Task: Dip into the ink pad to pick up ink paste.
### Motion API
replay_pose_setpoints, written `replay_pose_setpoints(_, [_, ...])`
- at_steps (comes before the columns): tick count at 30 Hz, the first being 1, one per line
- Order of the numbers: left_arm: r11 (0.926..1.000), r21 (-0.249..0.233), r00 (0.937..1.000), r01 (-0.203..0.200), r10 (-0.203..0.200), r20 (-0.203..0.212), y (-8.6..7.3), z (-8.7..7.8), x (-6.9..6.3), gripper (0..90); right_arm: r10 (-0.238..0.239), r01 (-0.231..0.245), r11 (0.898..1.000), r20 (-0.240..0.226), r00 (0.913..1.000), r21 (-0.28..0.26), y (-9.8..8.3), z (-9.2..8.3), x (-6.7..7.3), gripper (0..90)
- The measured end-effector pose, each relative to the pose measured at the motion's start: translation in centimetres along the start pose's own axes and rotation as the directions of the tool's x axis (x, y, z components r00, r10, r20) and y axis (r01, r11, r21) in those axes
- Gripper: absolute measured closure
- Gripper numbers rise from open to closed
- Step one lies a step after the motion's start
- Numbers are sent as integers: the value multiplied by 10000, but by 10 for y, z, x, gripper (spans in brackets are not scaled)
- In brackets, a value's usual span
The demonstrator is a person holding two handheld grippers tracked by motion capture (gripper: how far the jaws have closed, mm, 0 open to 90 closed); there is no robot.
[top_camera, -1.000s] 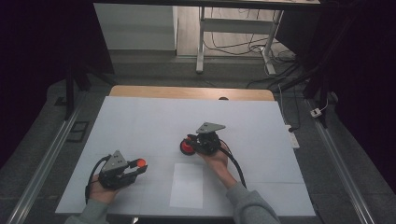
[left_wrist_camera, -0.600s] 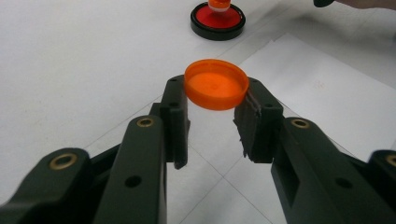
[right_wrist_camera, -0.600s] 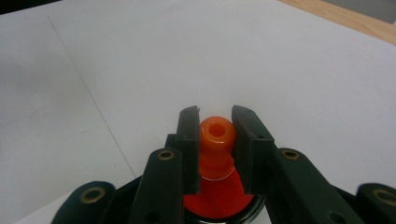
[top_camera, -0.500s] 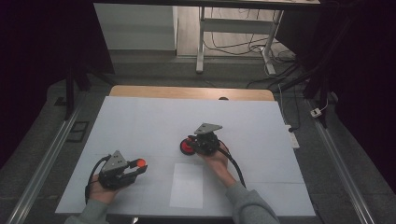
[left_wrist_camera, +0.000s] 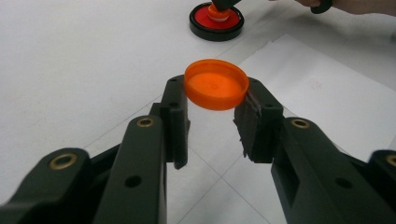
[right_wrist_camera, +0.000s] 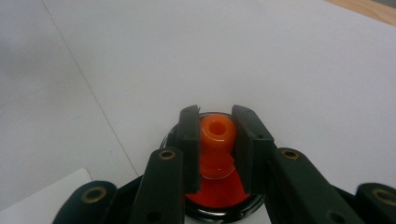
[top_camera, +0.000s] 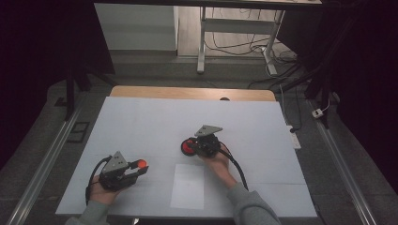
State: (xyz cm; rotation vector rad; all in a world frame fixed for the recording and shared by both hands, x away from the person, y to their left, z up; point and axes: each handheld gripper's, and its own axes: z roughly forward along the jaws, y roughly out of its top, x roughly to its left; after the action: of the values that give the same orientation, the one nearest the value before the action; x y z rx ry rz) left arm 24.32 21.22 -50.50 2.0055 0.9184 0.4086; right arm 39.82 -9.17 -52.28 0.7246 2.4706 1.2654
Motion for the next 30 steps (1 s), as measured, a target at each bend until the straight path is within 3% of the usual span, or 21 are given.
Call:
replay_pose_setpoints(20, [10000, -39, 10000, 1, -1, -40, 0, -2, -2, 657, 231, -240, 9986, -199, 9995, -465, -7, 0, -3, 734])
replay_pose_setpoints(28, [9999, -90, 10000, 51, -51, -71, 0, -4, -1, 657, 192, -198, 9989, -150, 9997, -417, -7, 0, -3, 733])
replay_pose_setpoints(30, [9999, -113, 10000, 42, -43, -85, 0, -5, -1, 657, 303, -315, 9987, -325, 9990, -398, -6, 0, -5, 731])
